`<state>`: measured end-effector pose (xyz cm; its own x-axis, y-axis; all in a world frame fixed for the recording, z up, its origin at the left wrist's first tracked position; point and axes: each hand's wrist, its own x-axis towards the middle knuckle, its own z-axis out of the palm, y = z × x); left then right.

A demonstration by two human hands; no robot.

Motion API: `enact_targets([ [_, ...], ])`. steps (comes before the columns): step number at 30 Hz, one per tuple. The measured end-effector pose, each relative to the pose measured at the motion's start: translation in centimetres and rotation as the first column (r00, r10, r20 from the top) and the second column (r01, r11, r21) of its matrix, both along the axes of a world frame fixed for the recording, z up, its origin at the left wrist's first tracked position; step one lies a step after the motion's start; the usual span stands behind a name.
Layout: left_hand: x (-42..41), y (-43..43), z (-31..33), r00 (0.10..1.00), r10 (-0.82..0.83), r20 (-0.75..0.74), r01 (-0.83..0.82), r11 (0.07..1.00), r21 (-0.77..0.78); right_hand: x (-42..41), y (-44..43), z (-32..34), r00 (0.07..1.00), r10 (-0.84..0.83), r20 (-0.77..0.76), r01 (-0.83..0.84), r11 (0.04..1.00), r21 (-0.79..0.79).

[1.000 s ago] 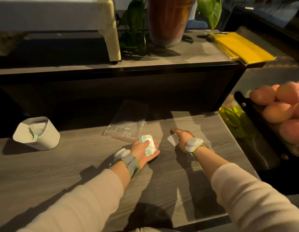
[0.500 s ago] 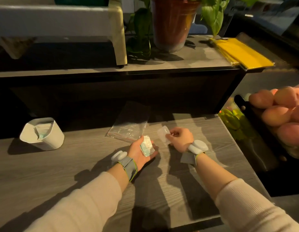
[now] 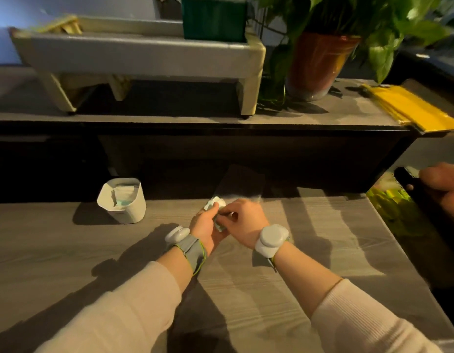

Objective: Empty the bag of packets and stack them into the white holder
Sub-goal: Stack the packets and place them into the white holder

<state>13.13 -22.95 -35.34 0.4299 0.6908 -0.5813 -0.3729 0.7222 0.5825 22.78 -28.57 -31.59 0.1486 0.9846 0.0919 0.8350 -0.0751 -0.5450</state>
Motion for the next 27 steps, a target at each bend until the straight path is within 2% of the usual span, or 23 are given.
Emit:
enact_targets([
  [3,-3.0,1.4,0.0,0.999,0.011,-0.034,-0.009,0.998,0.065,-2.3,1.3,0.8,0.993,-0.023,-0.115,0.025,0.999,0.02],
  [7,-7.2,3.0,1.1,0.999,0.029,0.027,-0.032,0.993,0.112,-5.1,3.7,1.0,0.972,-0.123,-0.201,0.138,0.988,0.066],
  [9,-9.4,4.1,1.3,0.997,0.056,0.048,-0.062,0.992,0.113,-7.2,4.9,1.1,0.968,-0.111,-0.226,0.127,0.99,0.058],
  [17,-15.5,7.6,0.9,0.979,0.195,0.059,-0.202,0.965,0.165,-15.3,8.9,-0.2,0.99,0.015,-0.139,-0.021,0.999,-0.042],
  [22,-18.7,10.5,0.3,0.946,0.258,-0.199,-0.197,0.939,0.28,-19.0,11.5,-0.6,0.971,0.028,-0.236,-0.051,0.994,-0.093],
  [25,-20.3,12.2,0.9,0.936,0.17,-0.309,-0.039,0.92,0.389,-19.9,12.8,0.2,0.954,0.021,-0.3,-0.047,0.996,-0.08],
  [27,-21.3,13.4,1.4,0.906,0.128,-0.403,0.089,0.874,0.477,-19.9,13.6,1.0,0.945,0.005,-0.326,-0.029,0.997,-0.068],
])
